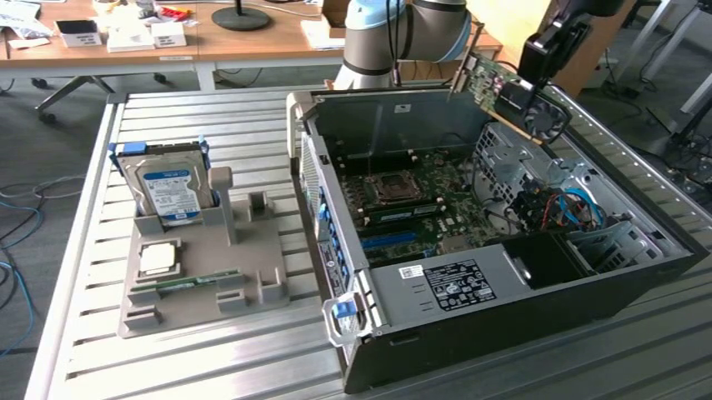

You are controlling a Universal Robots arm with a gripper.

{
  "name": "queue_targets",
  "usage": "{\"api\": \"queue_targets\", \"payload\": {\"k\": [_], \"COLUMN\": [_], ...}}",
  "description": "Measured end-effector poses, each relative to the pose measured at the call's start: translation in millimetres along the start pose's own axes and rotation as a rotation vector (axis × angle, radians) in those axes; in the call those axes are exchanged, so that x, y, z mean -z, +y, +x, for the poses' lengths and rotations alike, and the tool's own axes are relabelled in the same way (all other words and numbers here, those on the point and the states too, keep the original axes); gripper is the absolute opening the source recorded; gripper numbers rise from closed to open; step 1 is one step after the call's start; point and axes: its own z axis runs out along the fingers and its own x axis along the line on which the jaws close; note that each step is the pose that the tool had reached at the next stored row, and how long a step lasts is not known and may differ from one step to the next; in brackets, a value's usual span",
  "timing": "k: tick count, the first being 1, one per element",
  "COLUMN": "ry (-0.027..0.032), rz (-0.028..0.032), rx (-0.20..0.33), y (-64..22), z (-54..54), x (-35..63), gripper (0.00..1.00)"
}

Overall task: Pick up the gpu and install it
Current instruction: 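Insert the gpu into the slot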

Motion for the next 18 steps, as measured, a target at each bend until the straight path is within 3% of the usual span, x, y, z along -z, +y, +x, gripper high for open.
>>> {"api": "queue_targets", "payload": {"k": [18], "ry": [0.0114], "rz": [0.0009], "rx": [0.175], "y": [0.0], "z": [0.0], "x": [-0.1], "gripper": [0.27]}}
